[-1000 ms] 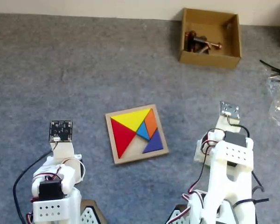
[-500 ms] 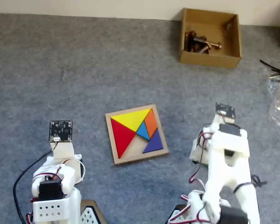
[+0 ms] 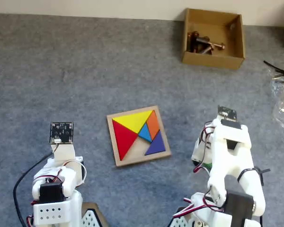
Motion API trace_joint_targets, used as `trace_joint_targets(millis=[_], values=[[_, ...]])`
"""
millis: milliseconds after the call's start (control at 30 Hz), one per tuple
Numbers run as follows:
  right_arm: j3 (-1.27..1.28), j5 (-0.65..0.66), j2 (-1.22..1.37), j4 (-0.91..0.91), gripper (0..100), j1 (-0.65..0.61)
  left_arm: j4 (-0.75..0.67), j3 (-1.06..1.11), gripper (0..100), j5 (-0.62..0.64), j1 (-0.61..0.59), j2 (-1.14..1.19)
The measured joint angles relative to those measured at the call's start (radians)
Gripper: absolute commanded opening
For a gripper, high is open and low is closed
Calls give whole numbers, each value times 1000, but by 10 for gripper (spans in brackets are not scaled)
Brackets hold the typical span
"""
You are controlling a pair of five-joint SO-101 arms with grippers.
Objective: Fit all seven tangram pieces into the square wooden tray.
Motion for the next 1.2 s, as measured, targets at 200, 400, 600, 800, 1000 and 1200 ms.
trace_joint_targets(millis=[200,400,600,800,1000,1200], values=[[-9,0,11,-48,256,2,0,0,5,0,0,0],[-9,0,11,-100,256,0,0,0,5,0,0,0],[-9,-3,11,-146,256,2,0,0,5,0,0,0],[-9,-3,12,-152,256,2,0,0,5,0,0,0],[-9,-3,72,-173,256,2,0,0,5,0,0,0],[-34,25,164,-184,255,5,0,0,5,0,0,0]])
